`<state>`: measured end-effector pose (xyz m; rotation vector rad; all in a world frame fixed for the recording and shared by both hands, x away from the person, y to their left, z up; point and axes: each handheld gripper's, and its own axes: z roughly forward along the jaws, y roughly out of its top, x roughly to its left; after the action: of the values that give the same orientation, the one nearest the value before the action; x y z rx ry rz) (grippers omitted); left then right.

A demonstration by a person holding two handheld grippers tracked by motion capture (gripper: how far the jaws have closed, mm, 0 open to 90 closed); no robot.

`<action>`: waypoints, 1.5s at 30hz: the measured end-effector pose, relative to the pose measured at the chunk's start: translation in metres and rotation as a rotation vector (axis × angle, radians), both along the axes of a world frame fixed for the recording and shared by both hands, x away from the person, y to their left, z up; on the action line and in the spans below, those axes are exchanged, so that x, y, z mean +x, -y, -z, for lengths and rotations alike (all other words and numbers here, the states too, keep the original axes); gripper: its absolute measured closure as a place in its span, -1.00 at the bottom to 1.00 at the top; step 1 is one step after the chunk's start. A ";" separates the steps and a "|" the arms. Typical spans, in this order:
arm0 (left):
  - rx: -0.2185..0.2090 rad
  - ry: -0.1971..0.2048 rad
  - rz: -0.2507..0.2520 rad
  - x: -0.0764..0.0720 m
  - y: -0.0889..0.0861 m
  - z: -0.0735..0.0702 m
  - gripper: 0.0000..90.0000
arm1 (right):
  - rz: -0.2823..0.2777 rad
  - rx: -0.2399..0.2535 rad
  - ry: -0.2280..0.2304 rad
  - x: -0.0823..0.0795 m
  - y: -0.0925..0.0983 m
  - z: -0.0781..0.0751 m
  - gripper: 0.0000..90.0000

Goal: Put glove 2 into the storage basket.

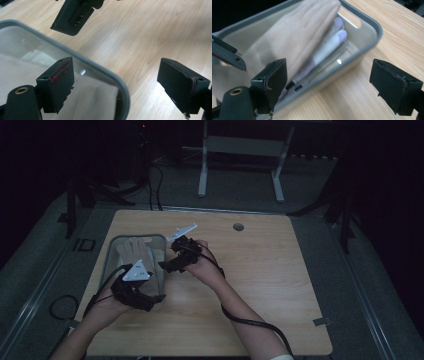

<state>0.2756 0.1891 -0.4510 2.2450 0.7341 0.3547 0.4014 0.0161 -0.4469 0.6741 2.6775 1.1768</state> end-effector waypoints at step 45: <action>-0.071 -0.084 0.301 -0.011 0.104 0.084 -0.68 | 0.049 -0.039 0.038 -0.049 0.135 0.074 -0.68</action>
<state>0.2643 0.0854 -0.5345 2.2701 0.4328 0.0876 0.3524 -0.1186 -0.5214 0.6993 2.6301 1.1106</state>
